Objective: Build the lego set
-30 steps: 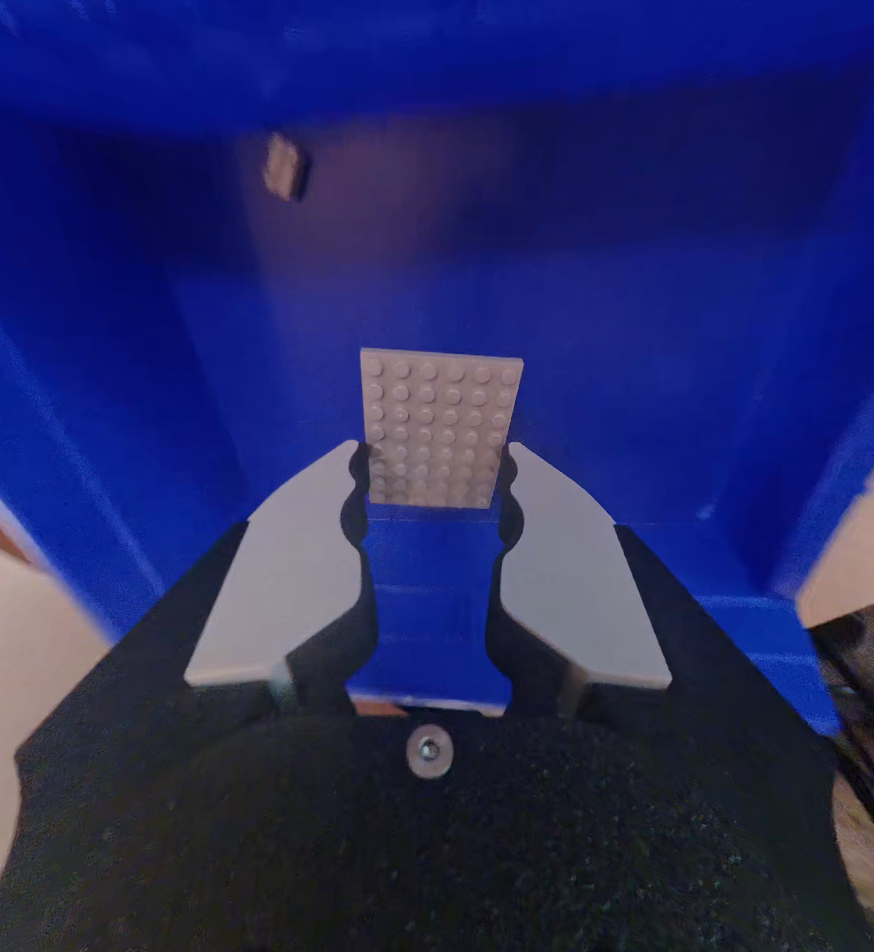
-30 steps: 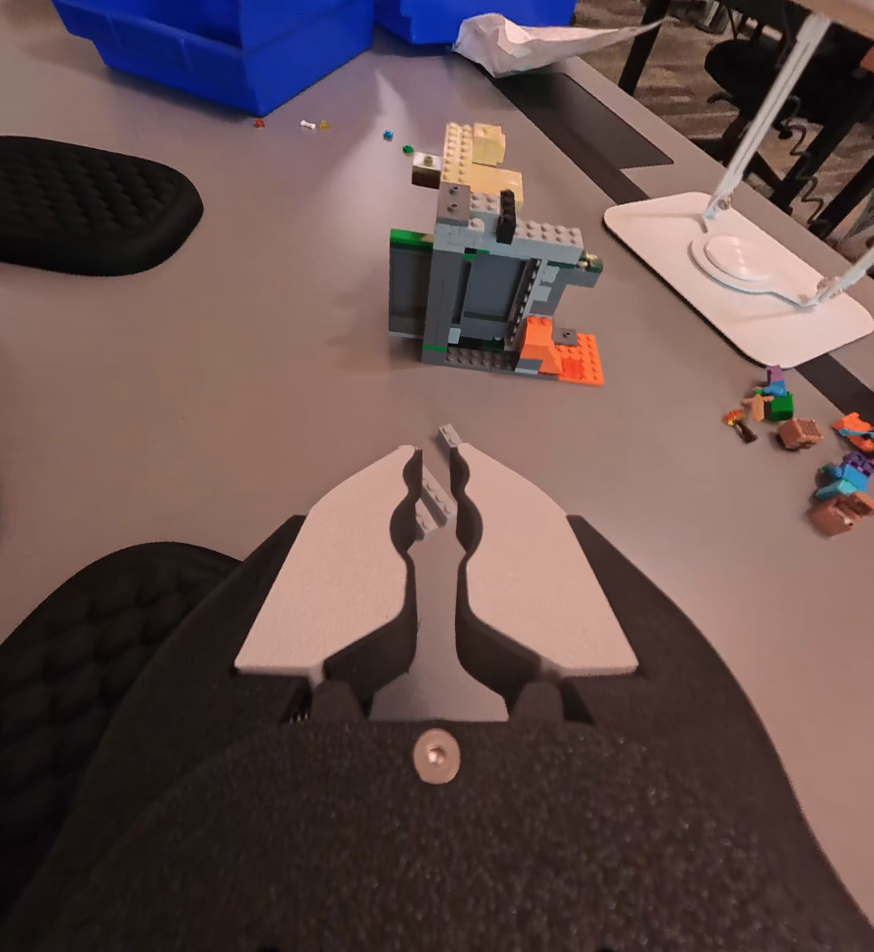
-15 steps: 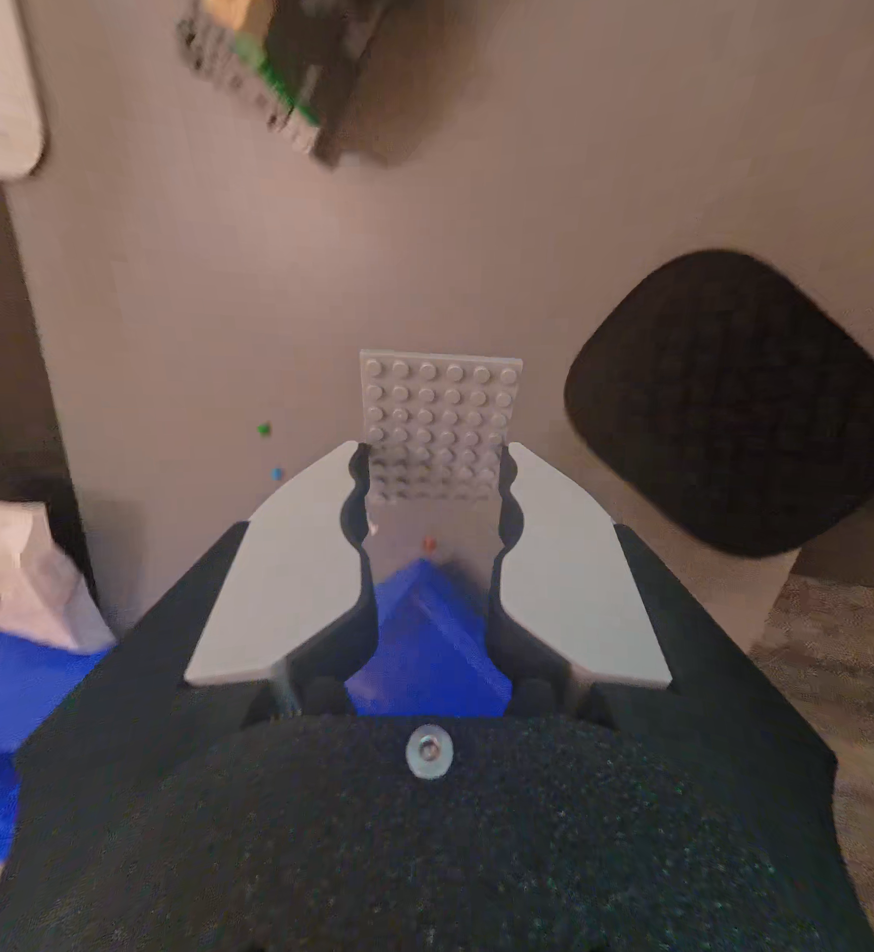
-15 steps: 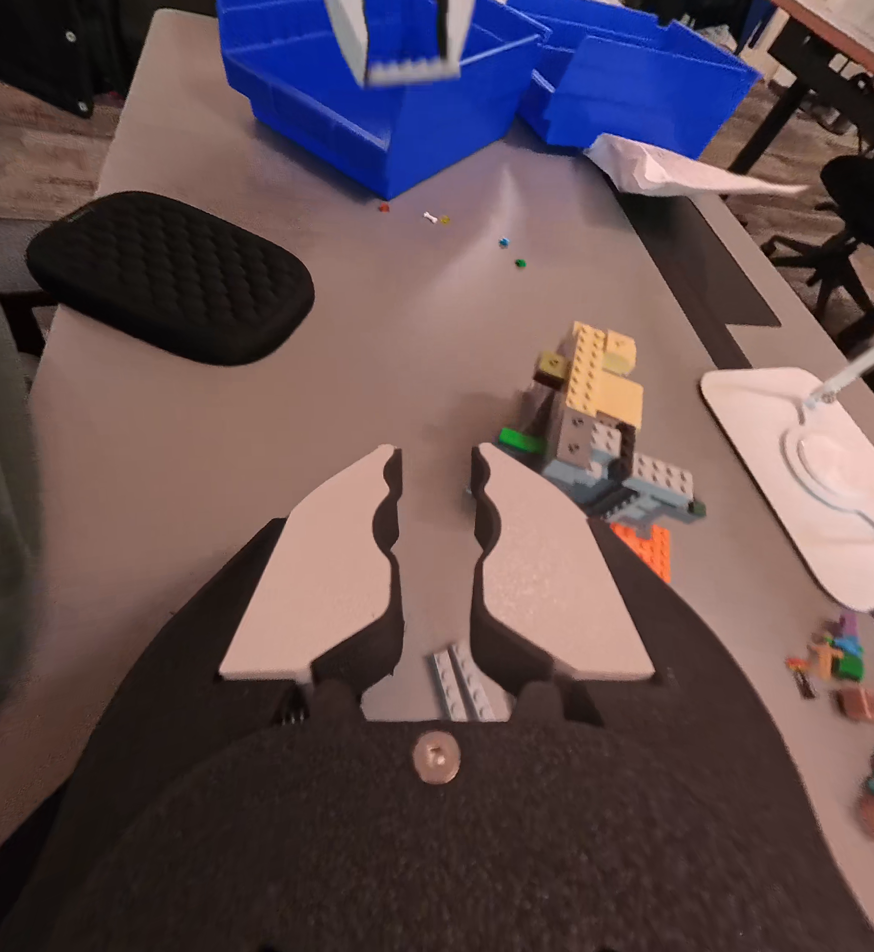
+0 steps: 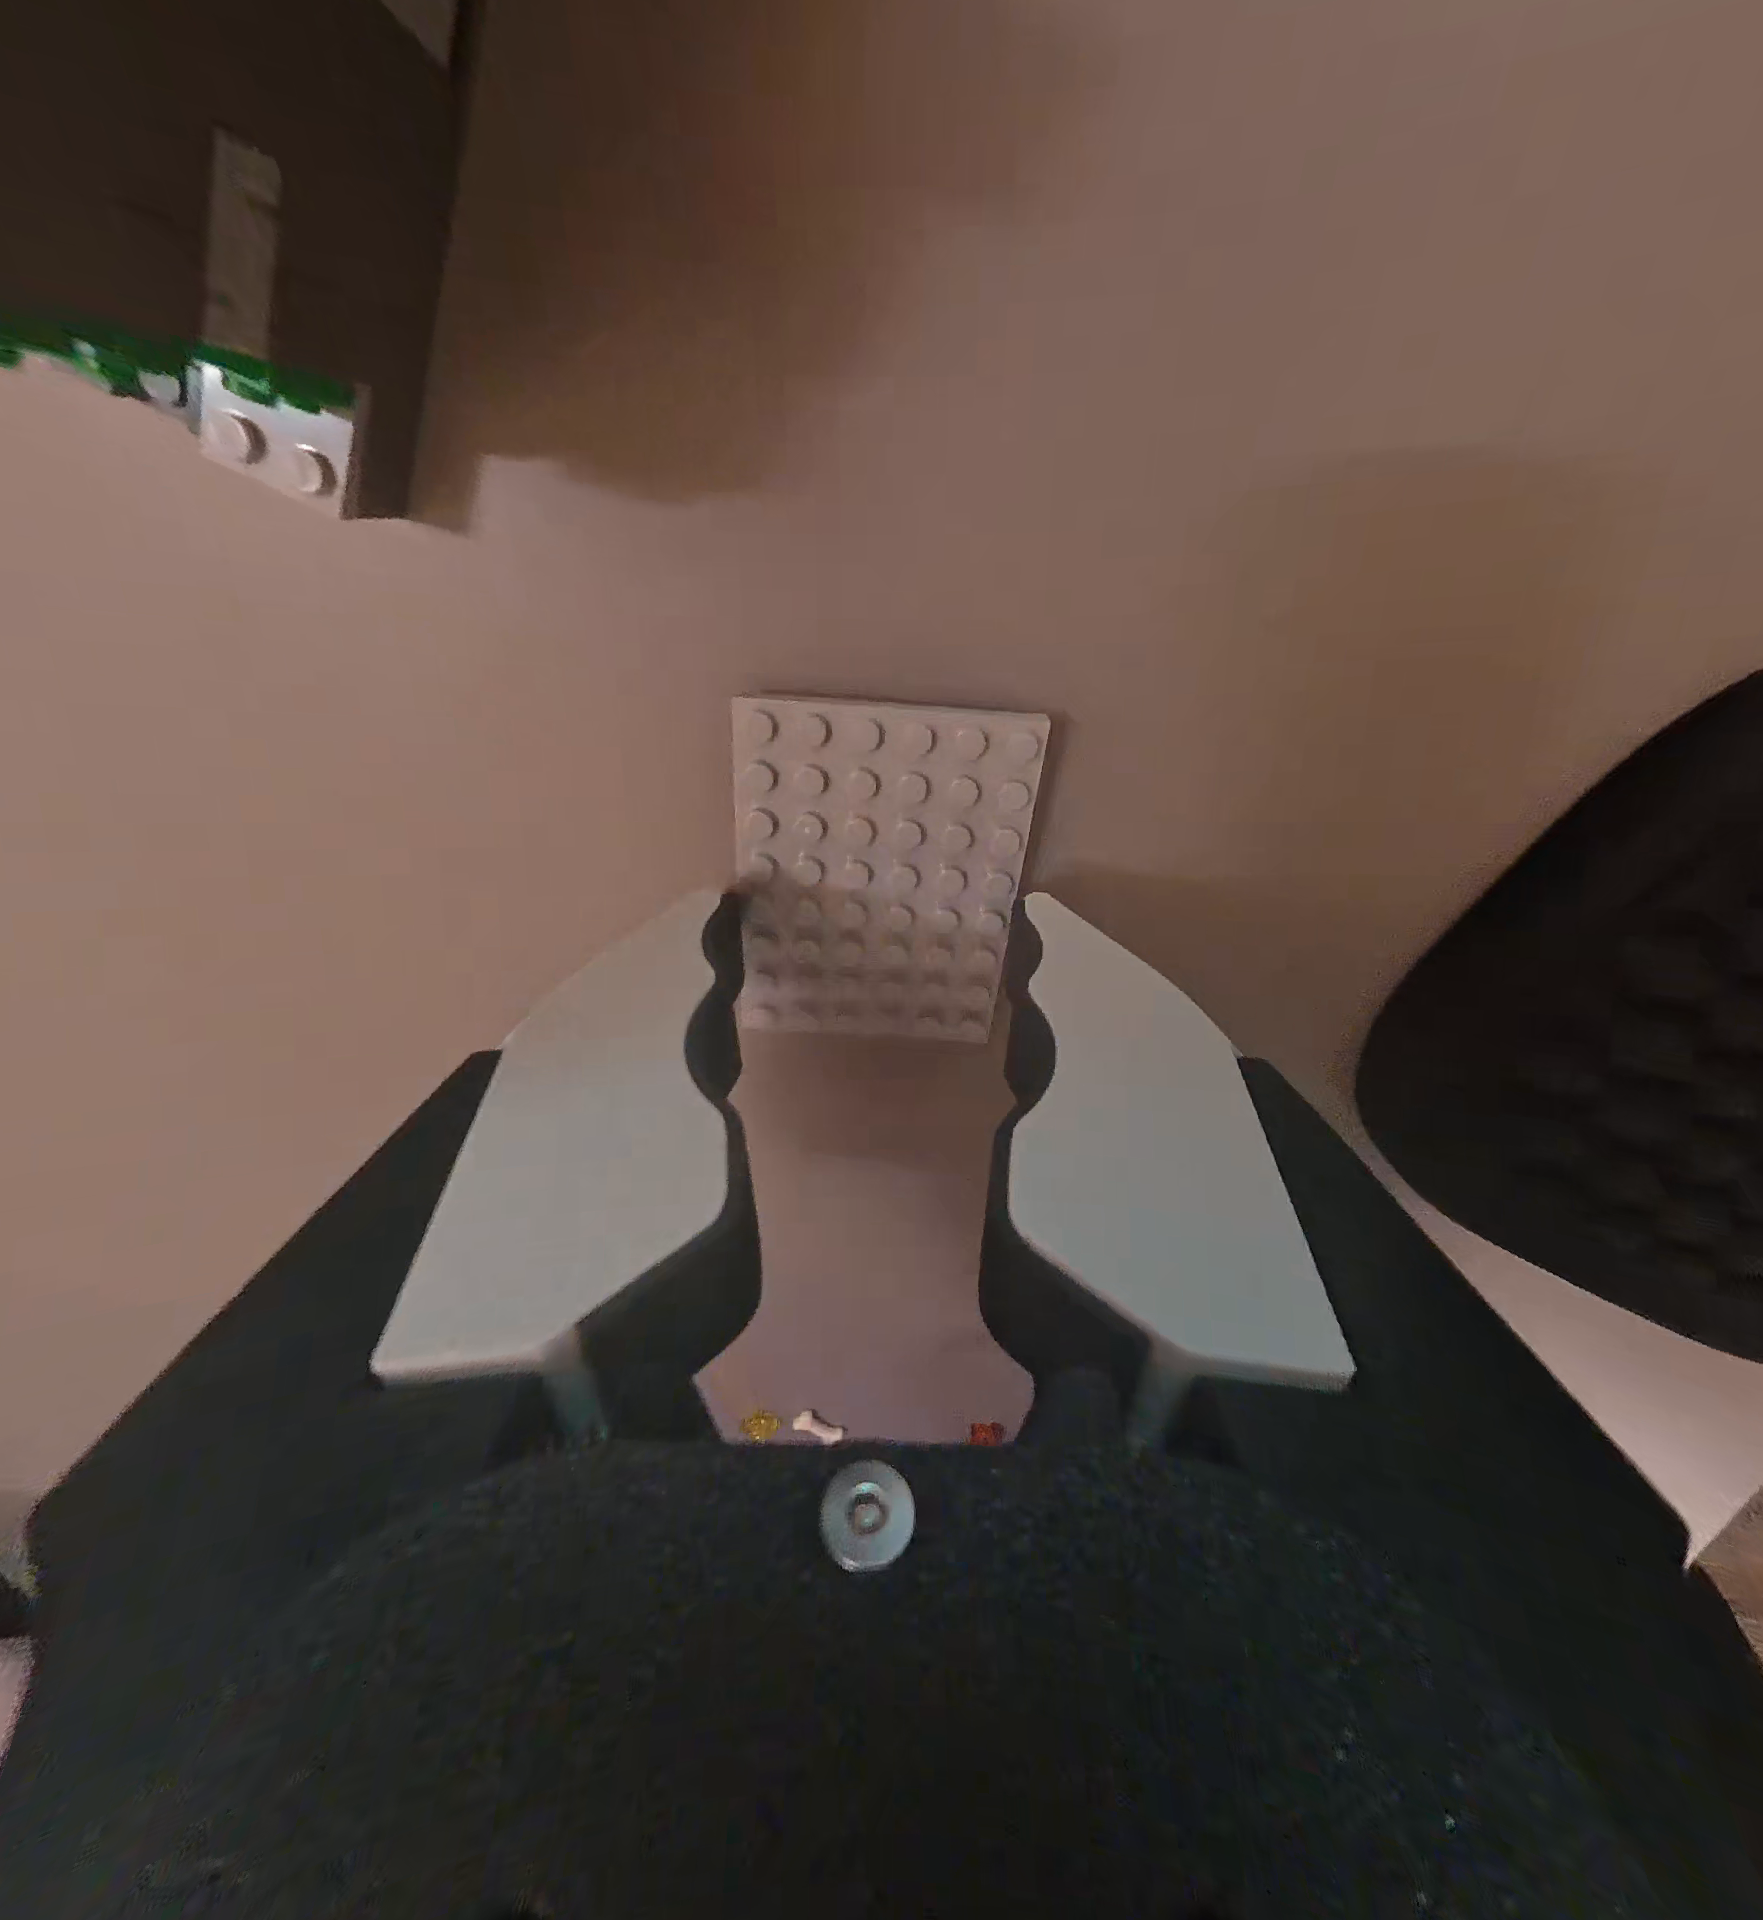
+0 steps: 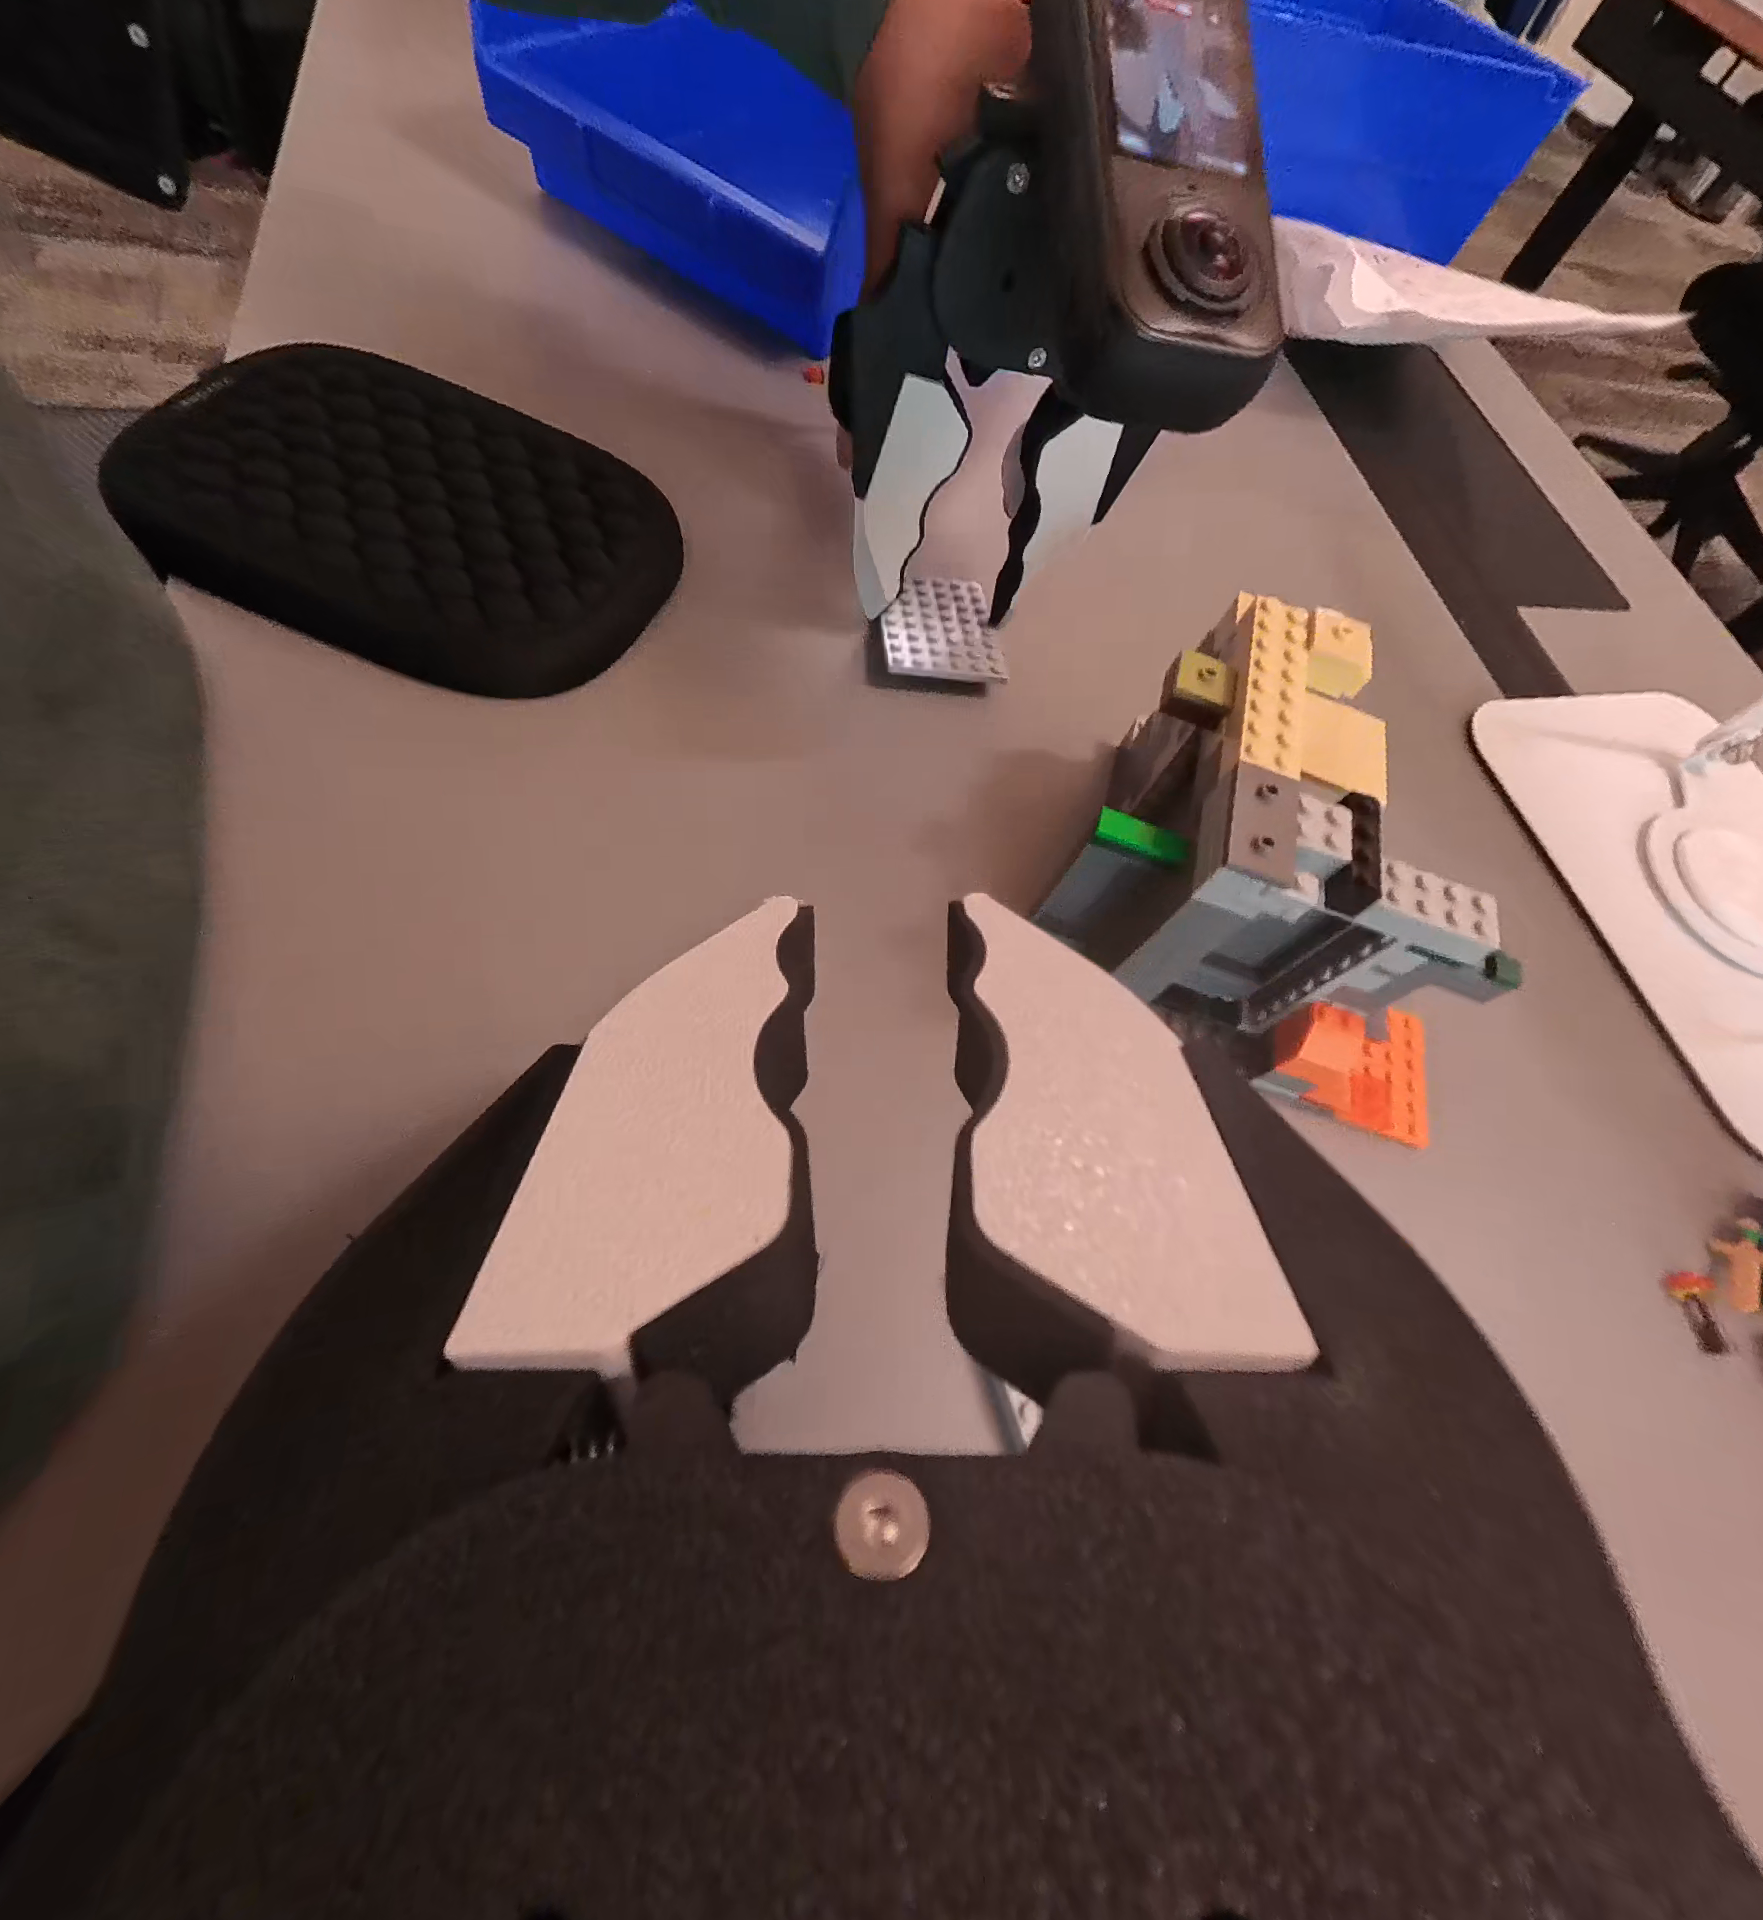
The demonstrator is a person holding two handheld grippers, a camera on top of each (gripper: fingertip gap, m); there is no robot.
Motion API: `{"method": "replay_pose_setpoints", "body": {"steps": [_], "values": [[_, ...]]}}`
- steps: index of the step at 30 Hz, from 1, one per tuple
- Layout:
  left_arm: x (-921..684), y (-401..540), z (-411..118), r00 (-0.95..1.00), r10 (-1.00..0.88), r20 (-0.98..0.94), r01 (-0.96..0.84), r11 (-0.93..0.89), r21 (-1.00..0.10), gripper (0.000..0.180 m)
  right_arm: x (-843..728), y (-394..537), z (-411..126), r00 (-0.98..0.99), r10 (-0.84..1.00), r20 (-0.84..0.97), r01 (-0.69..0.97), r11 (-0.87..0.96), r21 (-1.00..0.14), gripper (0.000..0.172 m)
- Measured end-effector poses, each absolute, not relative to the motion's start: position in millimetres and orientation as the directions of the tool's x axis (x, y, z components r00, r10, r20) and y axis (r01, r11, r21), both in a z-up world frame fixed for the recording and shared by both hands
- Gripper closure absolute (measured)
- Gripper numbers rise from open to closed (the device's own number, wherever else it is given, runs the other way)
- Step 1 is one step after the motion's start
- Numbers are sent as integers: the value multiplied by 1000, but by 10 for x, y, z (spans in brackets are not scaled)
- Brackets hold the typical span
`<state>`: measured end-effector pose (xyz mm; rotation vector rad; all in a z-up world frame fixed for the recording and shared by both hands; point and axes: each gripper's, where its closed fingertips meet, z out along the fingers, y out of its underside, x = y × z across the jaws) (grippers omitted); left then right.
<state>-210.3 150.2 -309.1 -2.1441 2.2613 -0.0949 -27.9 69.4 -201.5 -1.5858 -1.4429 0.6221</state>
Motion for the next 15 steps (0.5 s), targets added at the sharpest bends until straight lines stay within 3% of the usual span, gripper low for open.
{"method": "replay_pose_setpoints", "body": {"steps": [4,6,11,15], "values": [[-2107,1492,-3104,-60,-998,12,-997,60,-54,132,-203,702,-2051,224,960,166,511,29,-859,148],[-2090,1503,-3049,-53,-998,-13,-996,54,-75,122,-188,707,-2060,228,960,163,508,26,-861,148],[-2200,1675,-2372,80,-989,-126,-958,-42,-284,121,-157,729,-2061,235,959,158,496,21,-868,148],[-2888,2063,-1645,338,-912,-231,-874,-213,-437,124,-111,756,-2052,243,958,151,489,14,-872,148]]}}
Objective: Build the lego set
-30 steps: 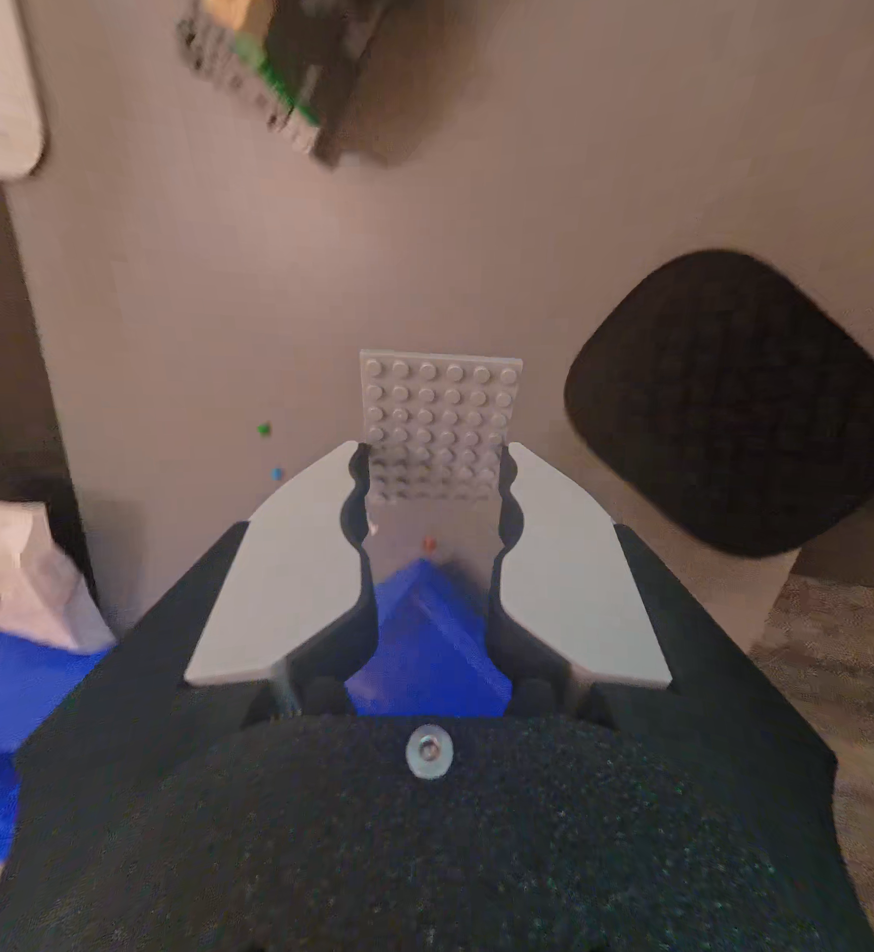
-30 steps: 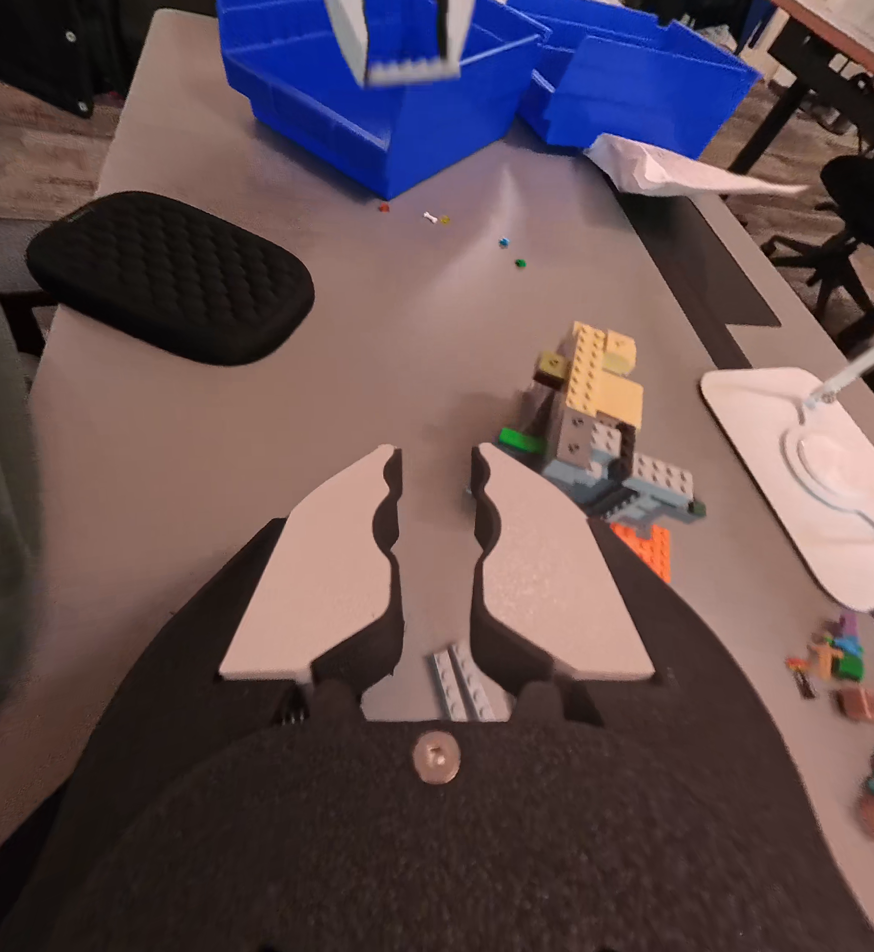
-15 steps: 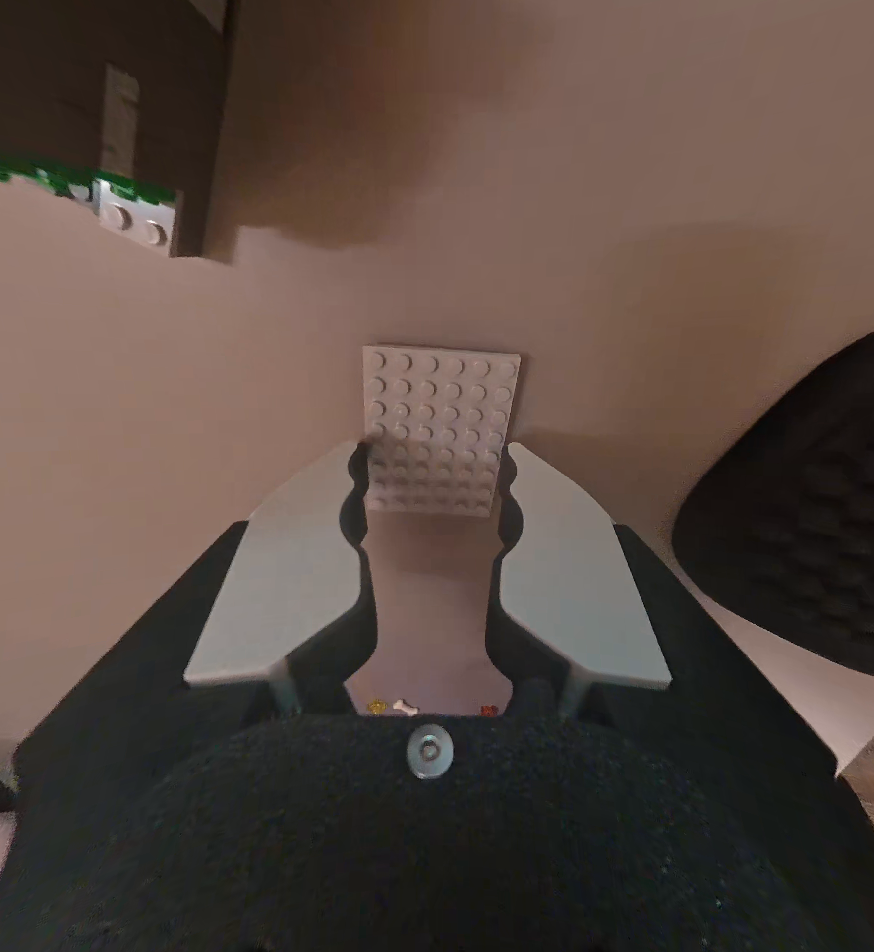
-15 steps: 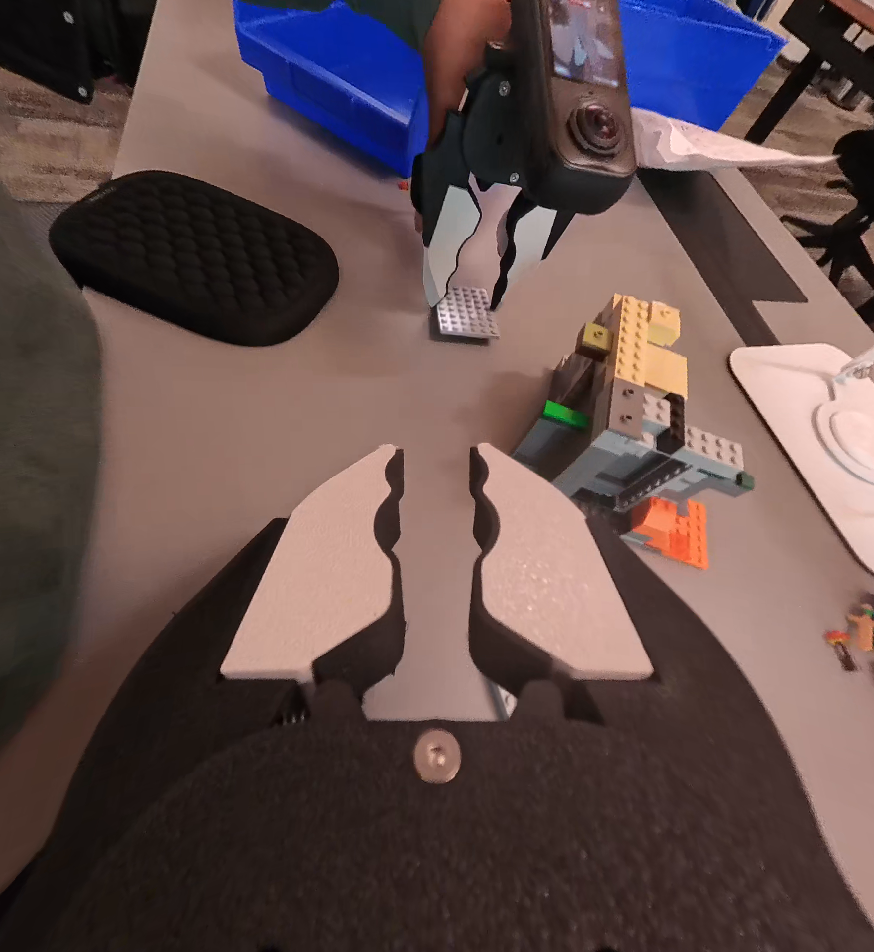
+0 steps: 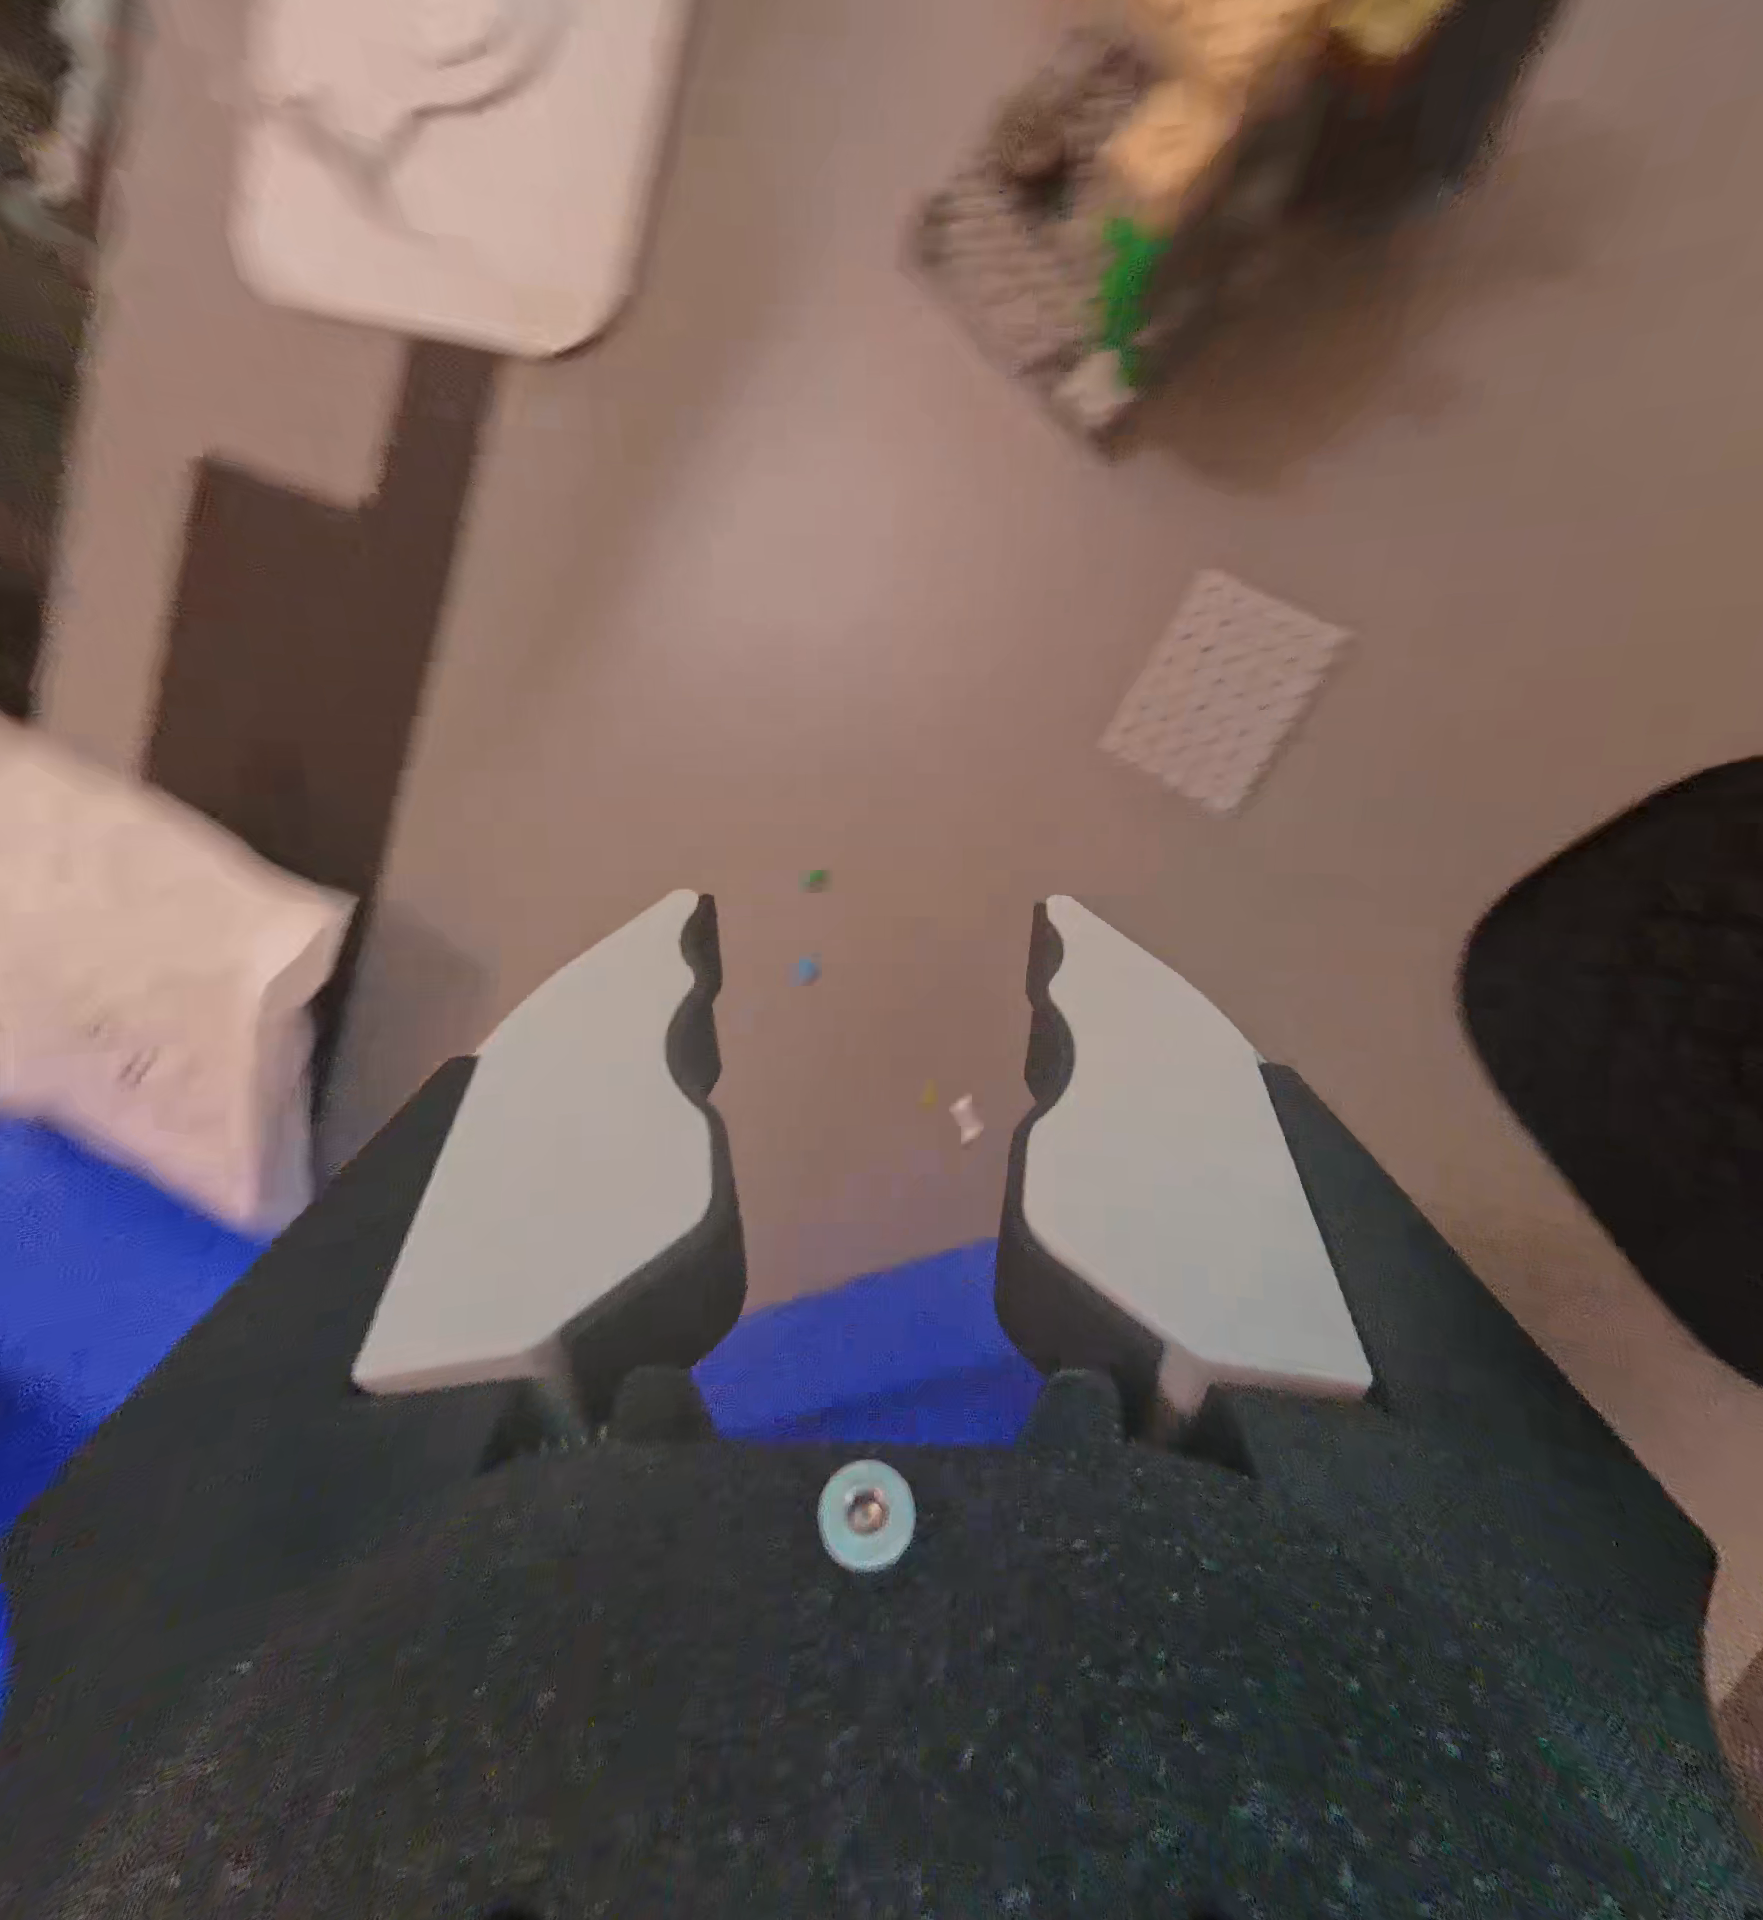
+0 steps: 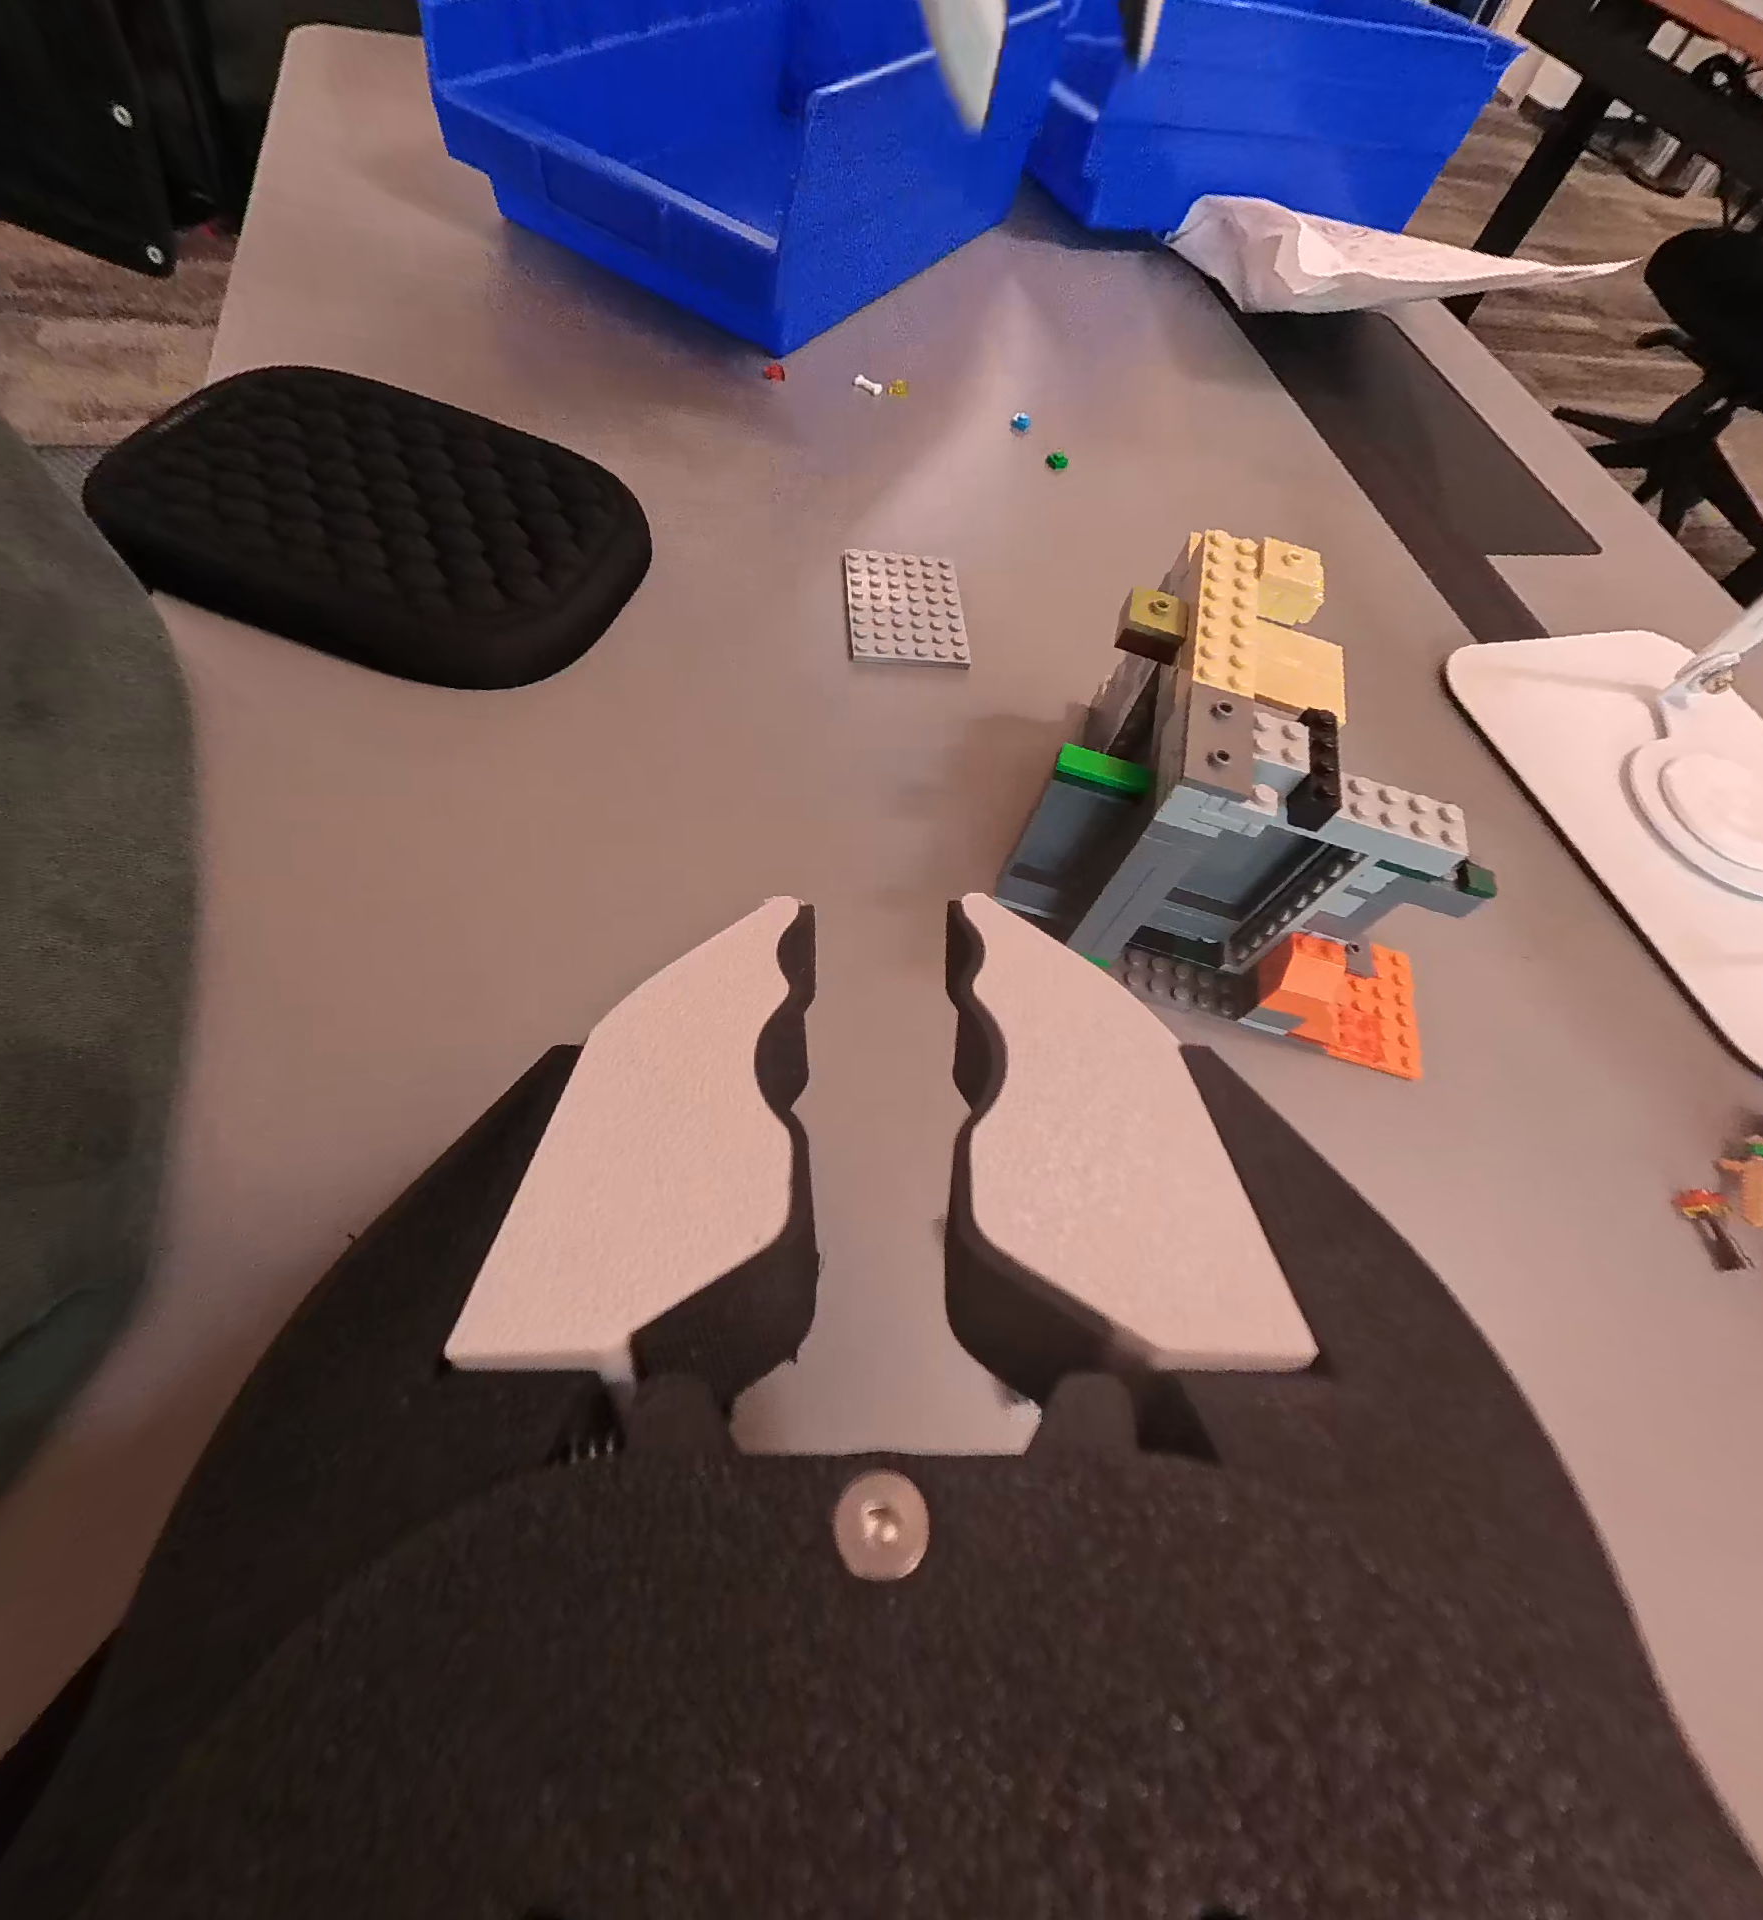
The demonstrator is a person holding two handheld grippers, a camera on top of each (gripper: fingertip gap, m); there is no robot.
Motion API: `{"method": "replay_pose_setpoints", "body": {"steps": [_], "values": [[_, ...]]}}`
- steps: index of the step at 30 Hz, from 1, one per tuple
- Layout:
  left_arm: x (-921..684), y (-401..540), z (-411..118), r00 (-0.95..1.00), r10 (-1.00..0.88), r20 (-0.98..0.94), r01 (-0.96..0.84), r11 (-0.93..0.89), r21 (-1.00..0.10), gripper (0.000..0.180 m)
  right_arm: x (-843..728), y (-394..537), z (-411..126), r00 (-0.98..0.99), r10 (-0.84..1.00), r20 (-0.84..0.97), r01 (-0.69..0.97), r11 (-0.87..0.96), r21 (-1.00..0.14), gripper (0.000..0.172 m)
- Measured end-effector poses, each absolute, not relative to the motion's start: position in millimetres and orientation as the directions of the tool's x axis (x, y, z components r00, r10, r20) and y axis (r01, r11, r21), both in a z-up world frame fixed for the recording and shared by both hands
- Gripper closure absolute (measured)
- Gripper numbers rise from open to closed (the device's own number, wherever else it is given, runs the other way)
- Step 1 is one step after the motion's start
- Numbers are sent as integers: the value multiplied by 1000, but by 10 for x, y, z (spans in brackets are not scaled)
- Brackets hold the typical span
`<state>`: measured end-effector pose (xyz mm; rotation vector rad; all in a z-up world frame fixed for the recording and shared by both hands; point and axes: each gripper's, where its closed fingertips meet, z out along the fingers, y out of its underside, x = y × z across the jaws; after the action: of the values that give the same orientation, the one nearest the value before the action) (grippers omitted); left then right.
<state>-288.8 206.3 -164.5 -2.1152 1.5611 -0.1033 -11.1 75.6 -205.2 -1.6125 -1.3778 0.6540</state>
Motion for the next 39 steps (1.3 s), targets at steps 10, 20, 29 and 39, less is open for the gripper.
{"method": "replay_pose_setpoints", "body": {"steps": [10,20,29,39], "values": [[-5168,2623,-1906,919,-381,-102,-376,-771,-513,133,-43,765,-2065,260,957,126,464,-9,-886,149],[-5428,2628,-2850,997,-61,47,-40,-935,-352,133,39,752,-2043,281,952,121,452,-20,-892,150],[-5464,2673,-3013,999,-33,40,-17,-940,-341,136,201,778,-2069,329,940,95,428,-58,-902,151],[-5487,2696,-3056,999,-49,-6,-48,-926,-374,160,238,802,-2116,346,933,97,434,-67,-899,151]]}}
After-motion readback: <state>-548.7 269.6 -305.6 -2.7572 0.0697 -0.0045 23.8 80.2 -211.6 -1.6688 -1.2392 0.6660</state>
